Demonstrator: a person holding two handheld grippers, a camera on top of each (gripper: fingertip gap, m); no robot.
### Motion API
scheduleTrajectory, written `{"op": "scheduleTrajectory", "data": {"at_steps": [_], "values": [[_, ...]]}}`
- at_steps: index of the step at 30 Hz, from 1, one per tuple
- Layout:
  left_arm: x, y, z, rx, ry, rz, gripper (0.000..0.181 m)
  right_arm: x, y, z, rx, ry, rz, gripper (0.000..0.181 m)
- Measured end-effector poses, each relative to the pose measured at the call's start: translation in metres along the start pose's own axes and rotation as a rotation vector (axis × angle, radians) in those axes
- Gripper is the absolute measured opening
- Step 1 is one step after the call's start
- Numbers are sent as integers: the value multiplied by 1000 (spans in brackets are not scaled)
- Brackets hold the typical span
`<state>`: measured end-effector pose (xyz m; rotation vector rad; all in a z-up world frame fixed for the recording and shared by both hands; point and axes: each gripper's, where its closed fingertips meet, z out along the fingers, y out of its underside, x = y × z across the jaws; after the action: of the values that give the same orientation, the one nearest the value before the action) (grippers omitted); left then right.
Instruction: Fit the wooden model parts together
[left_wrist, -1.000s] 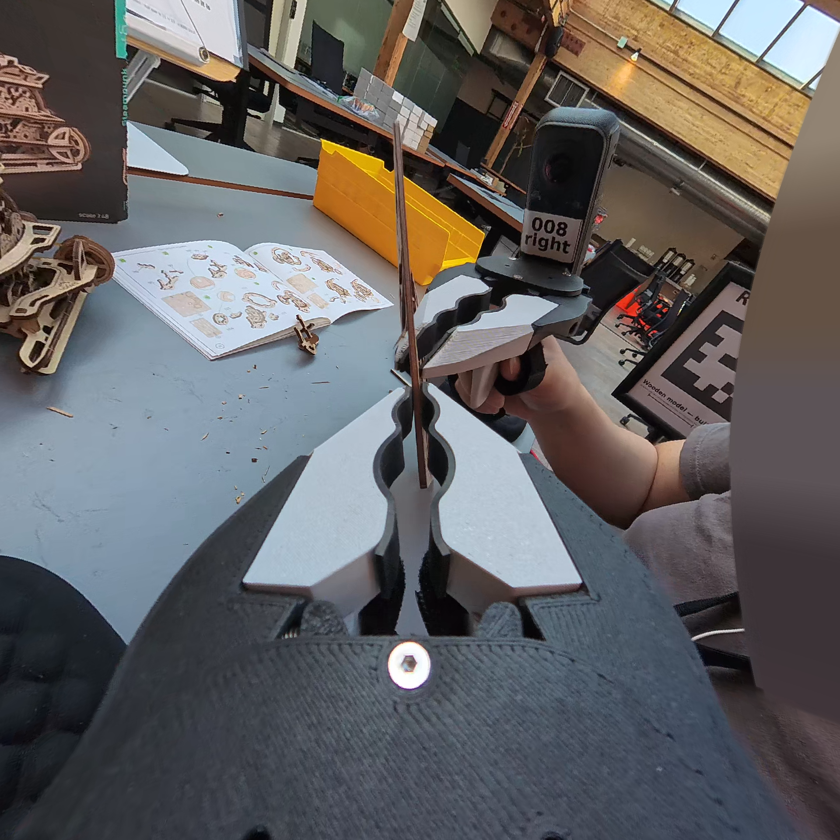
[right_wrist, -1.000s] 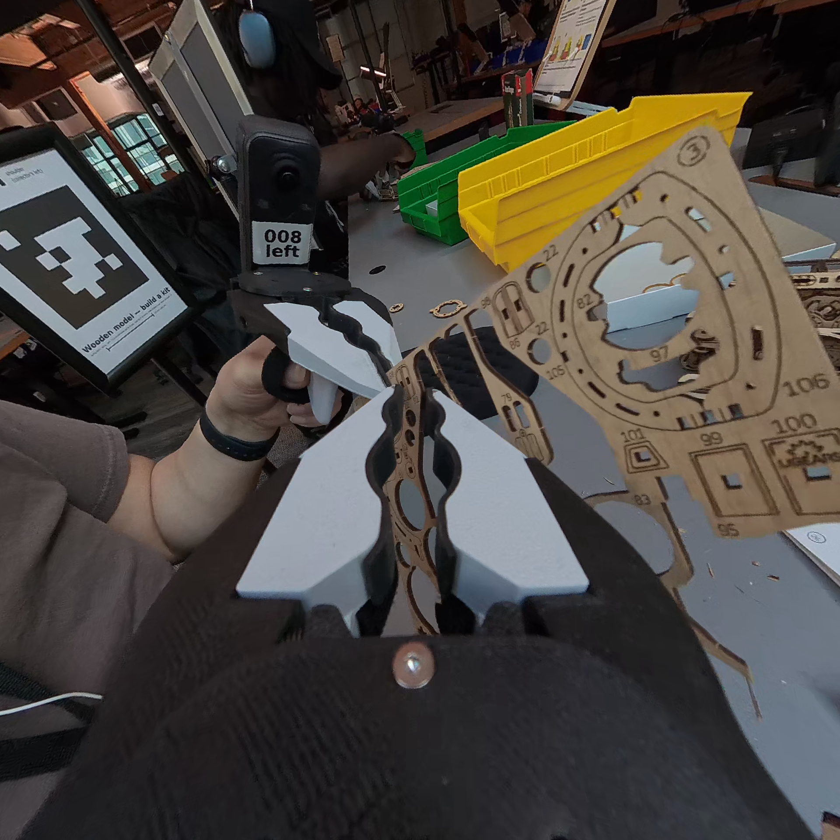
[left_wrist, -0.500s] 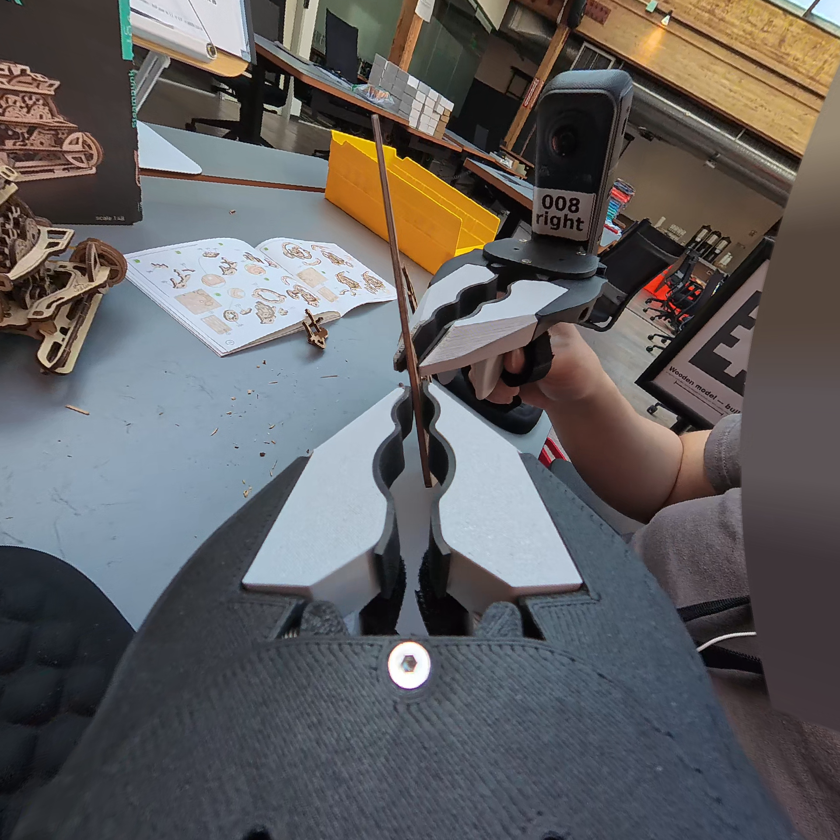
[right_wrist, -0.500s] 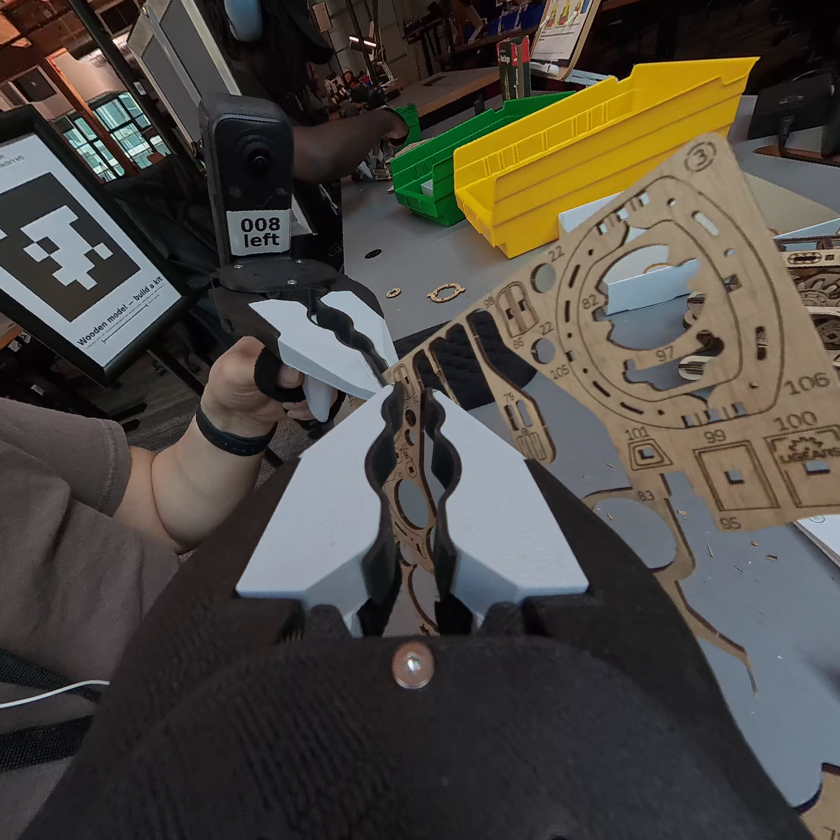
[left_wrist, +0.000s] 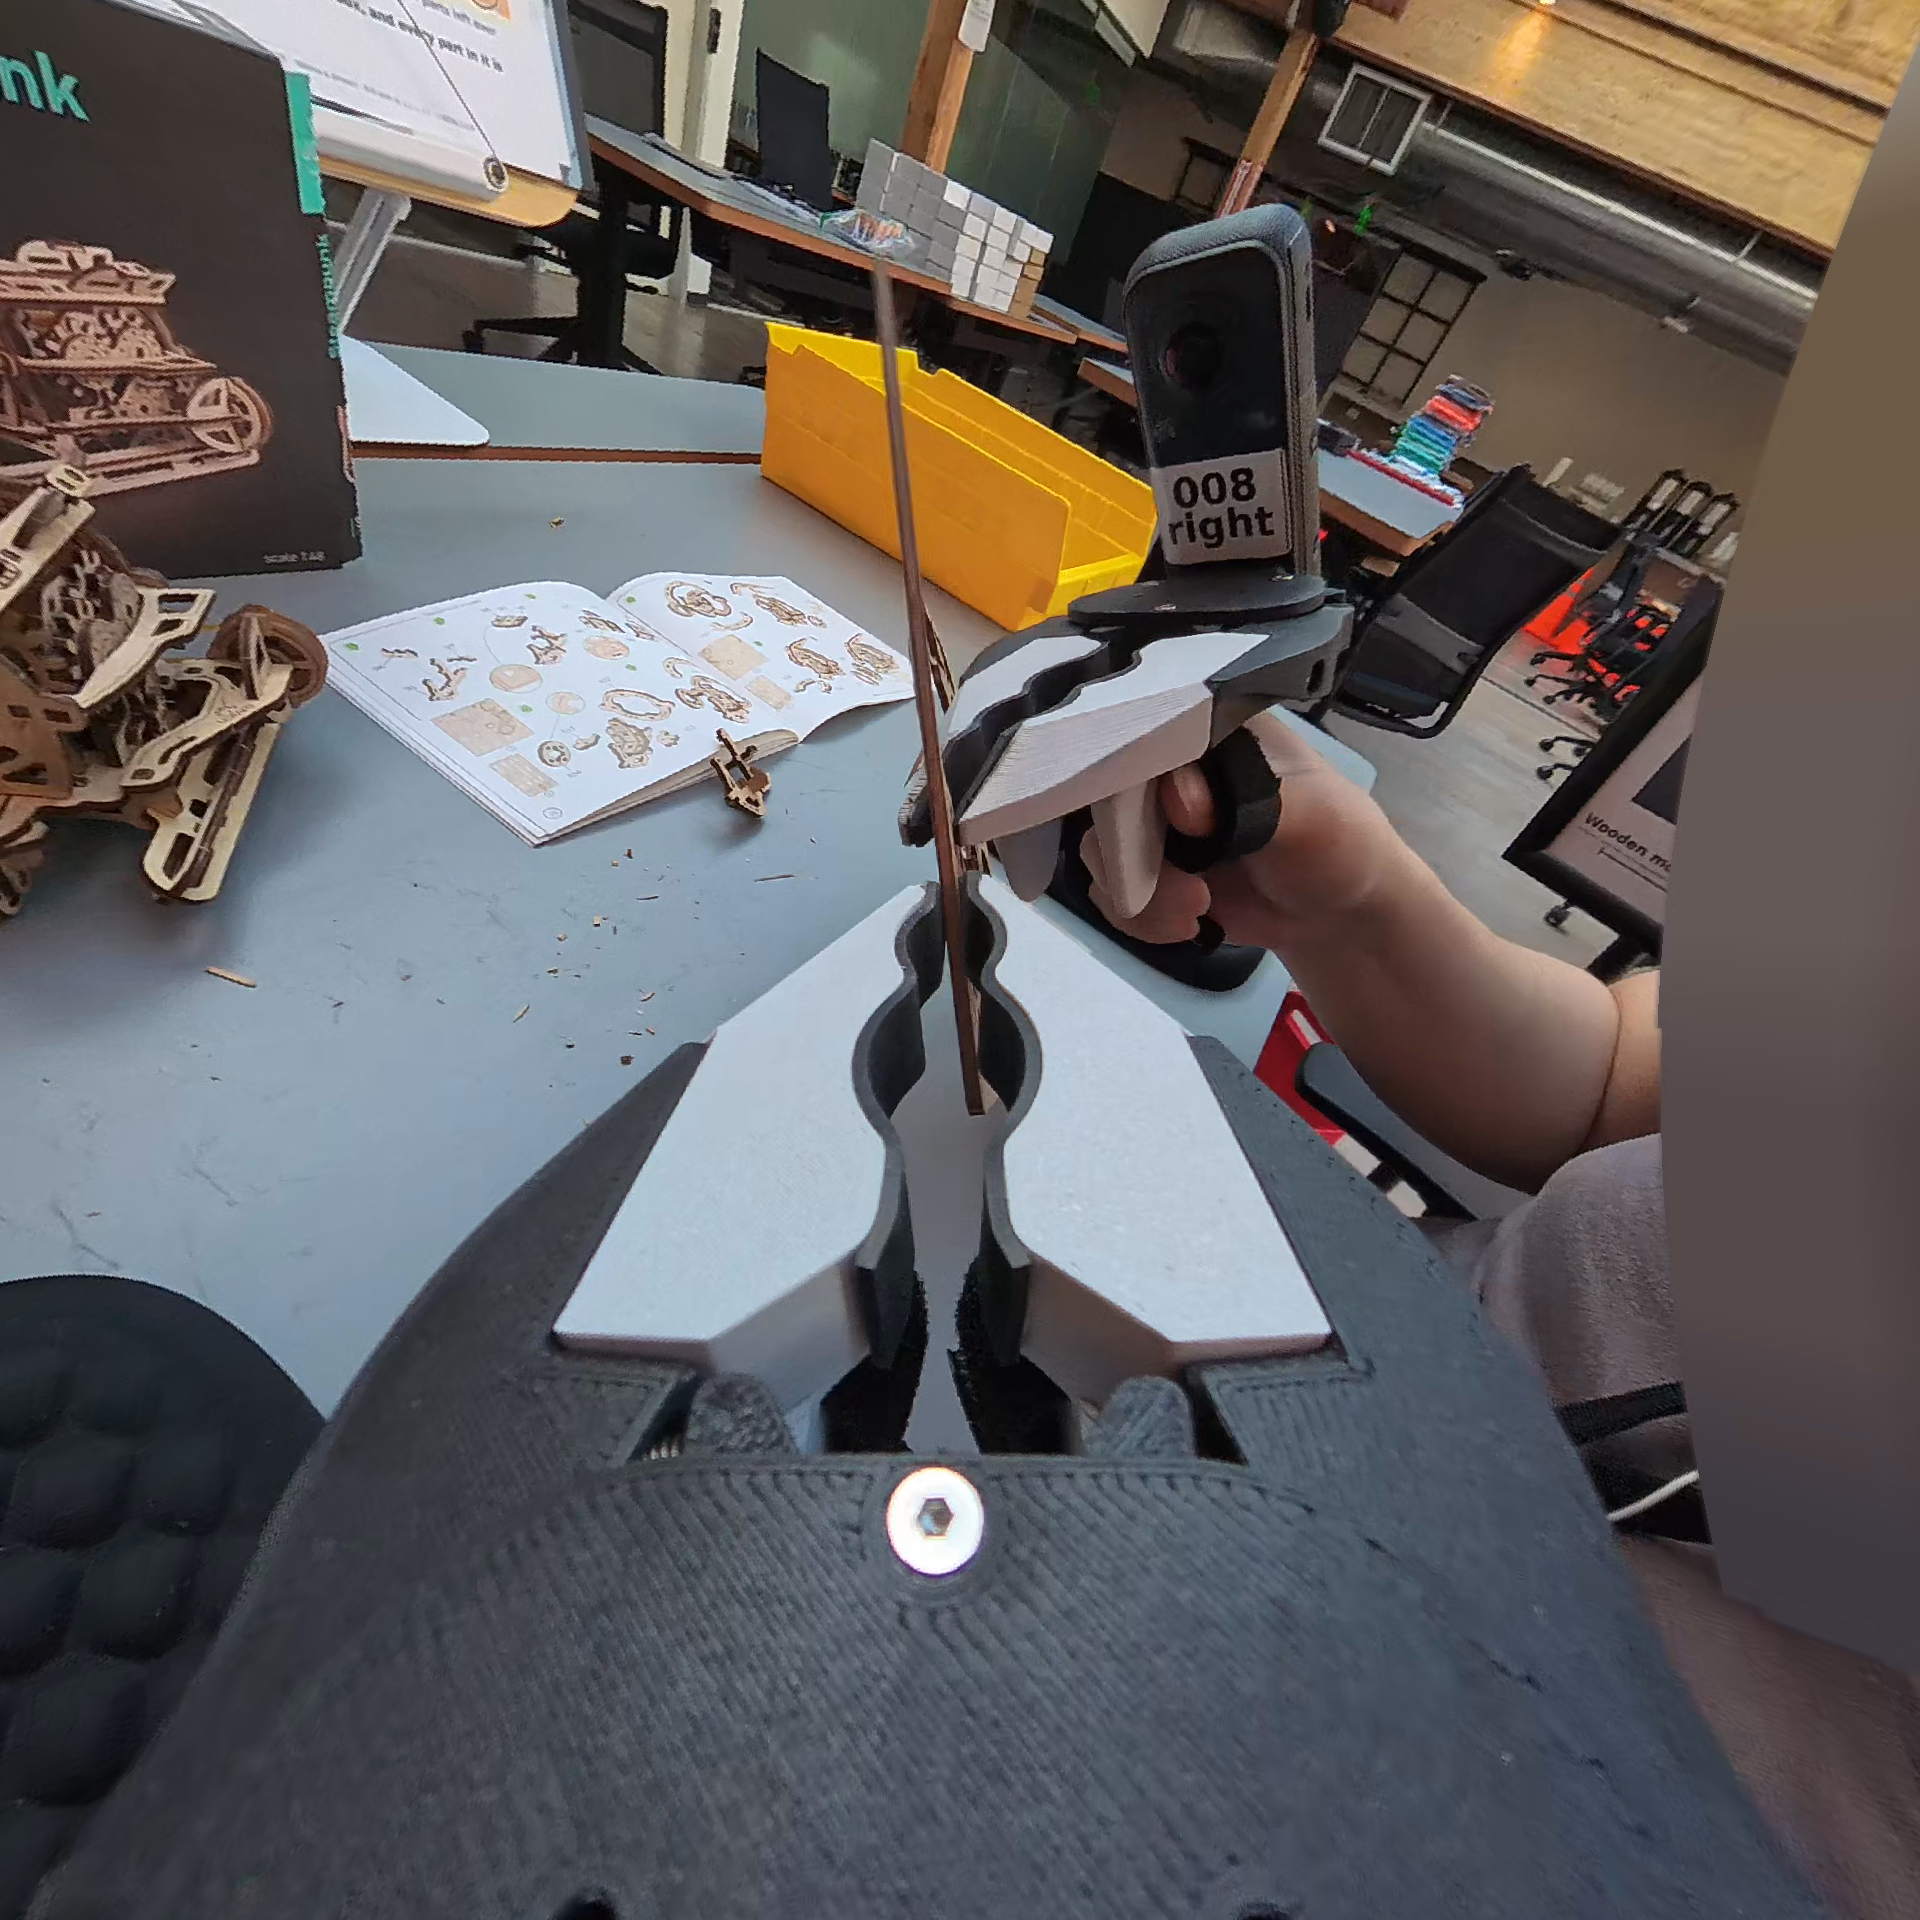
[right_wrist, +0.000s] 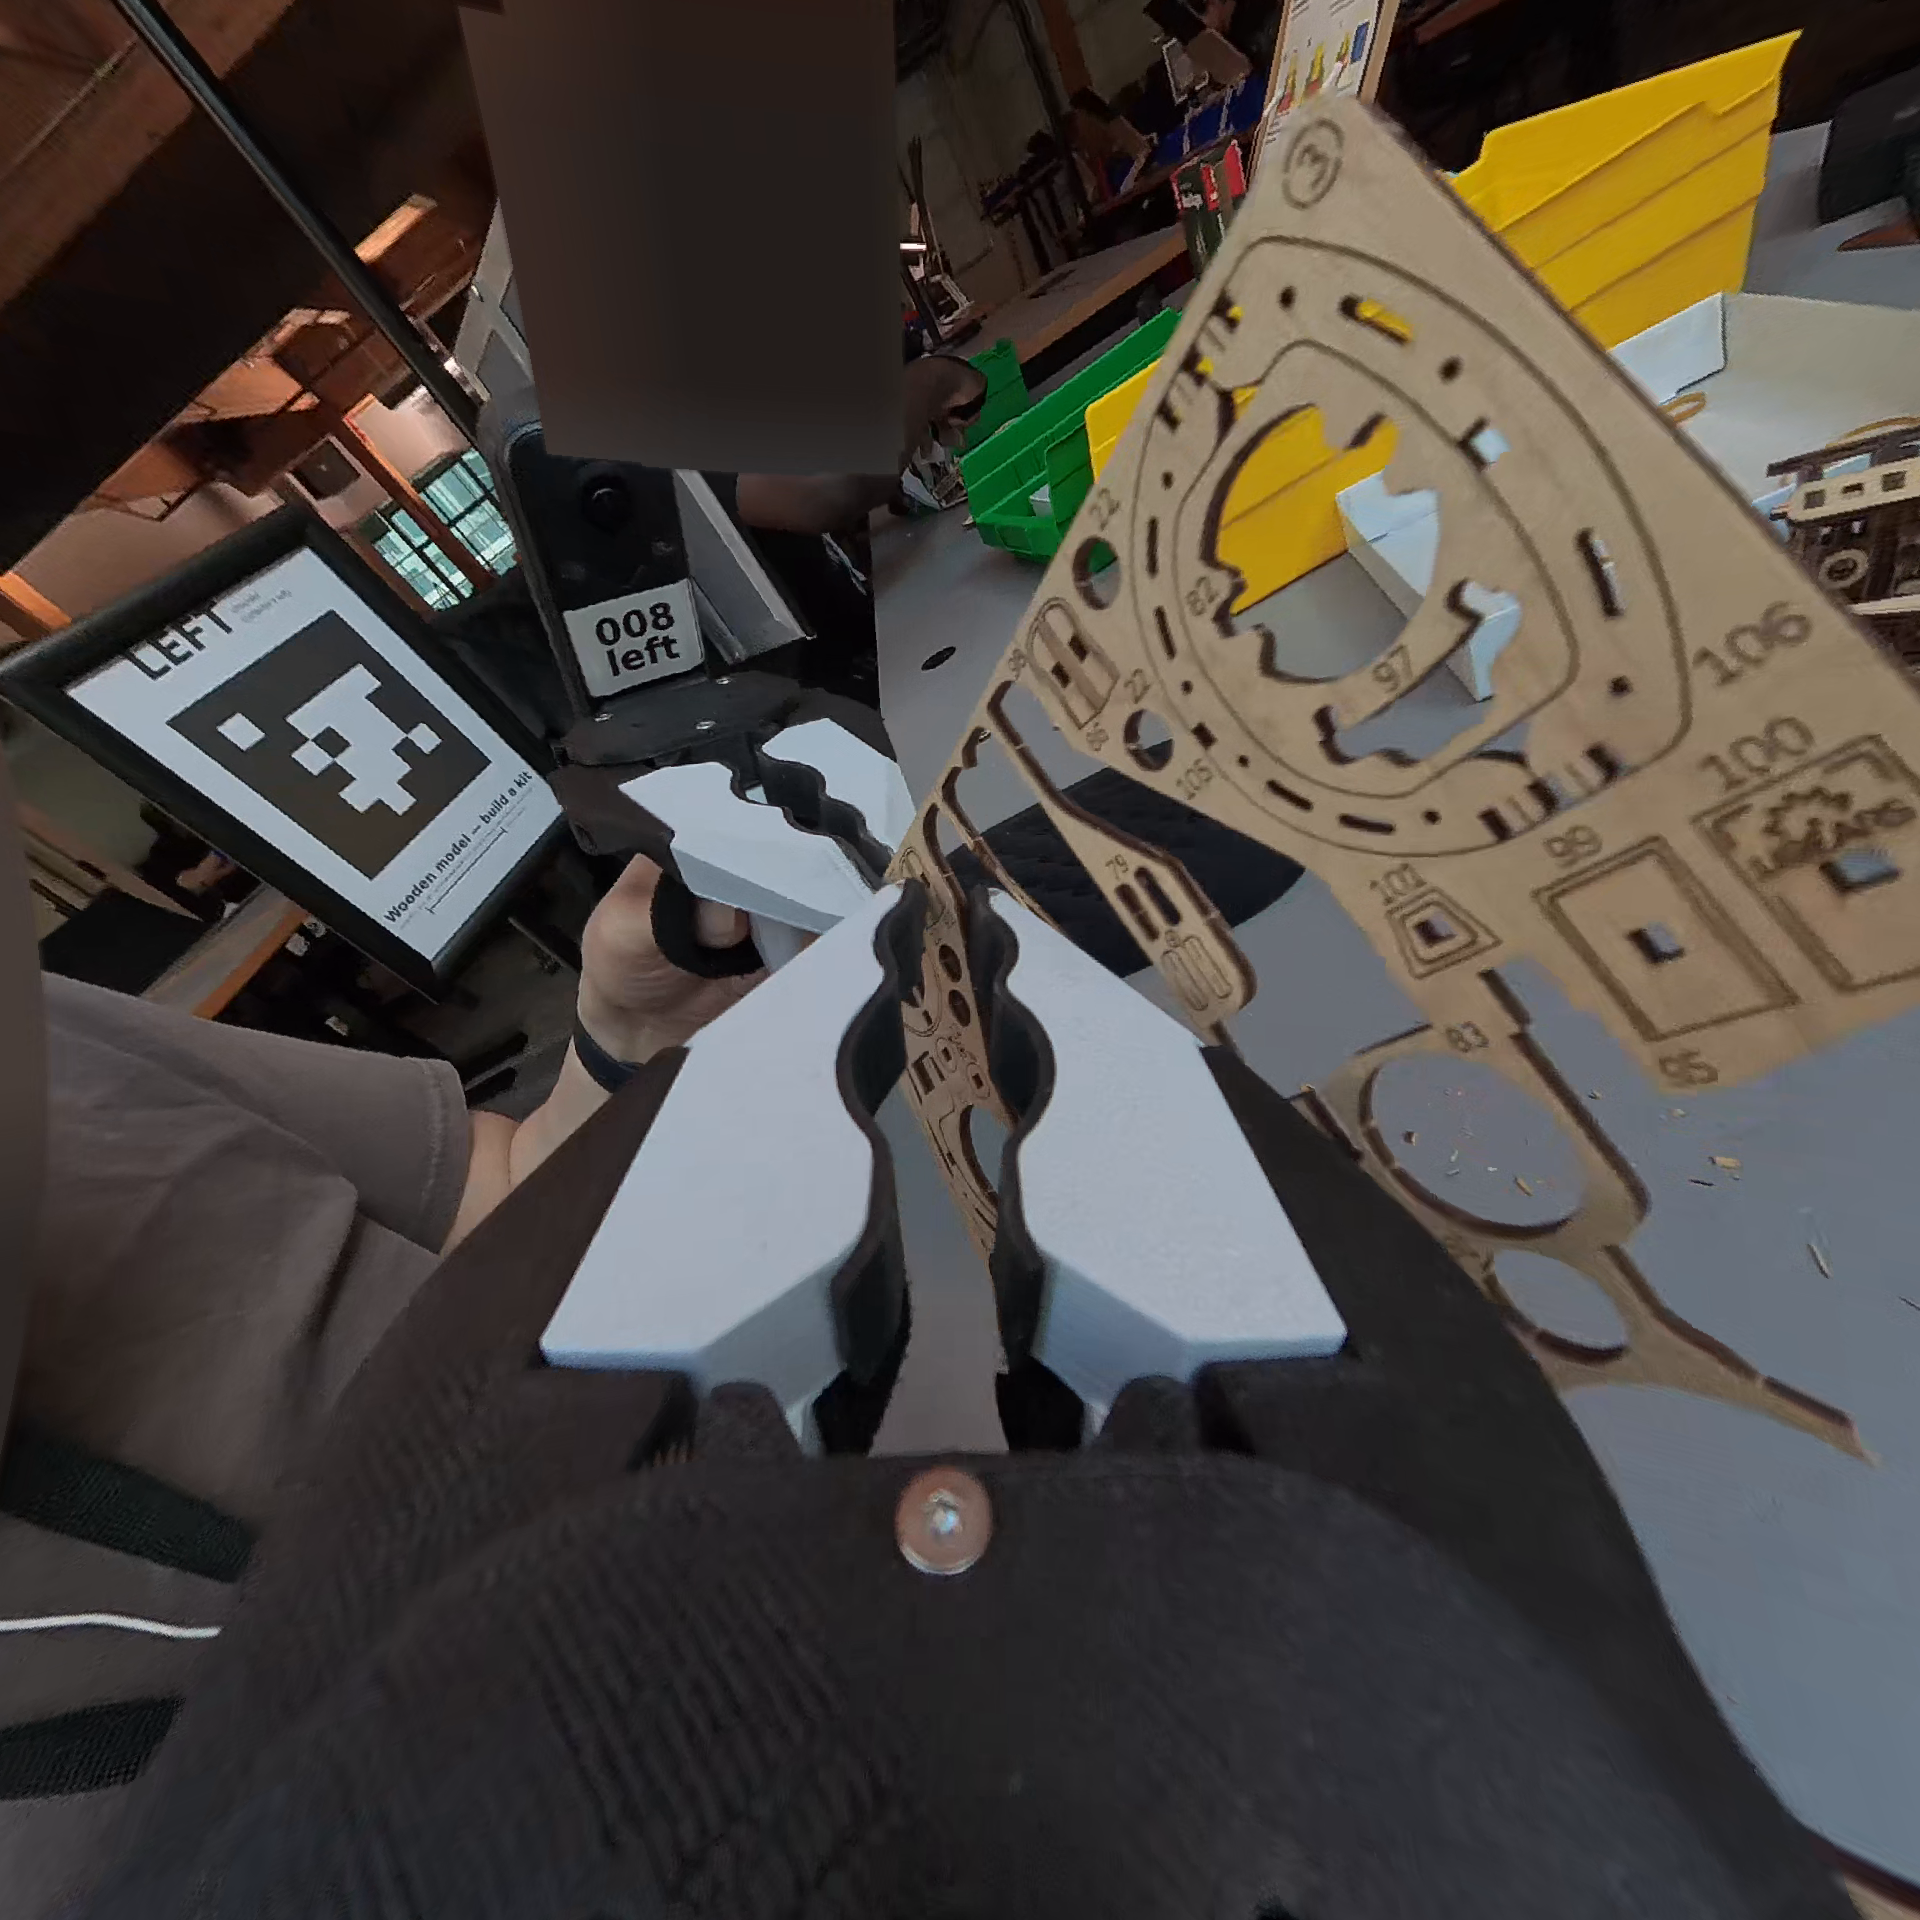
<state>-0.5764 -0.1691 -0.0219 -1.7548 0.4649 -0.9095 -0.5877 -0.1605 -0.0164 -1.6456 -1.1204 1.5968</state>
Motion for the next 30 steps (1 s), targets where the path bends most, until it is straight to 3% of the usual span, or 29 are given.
{"op": "scheduleTrajectory", "data": {"at_steps": [25,30], "values": [[-2,7,5,-26,-86,97,1,6,5,1,33,76,-29,9],[4,-4,-1,20,5,59,0,-7,-5,0,69,-59,39,7]]}}
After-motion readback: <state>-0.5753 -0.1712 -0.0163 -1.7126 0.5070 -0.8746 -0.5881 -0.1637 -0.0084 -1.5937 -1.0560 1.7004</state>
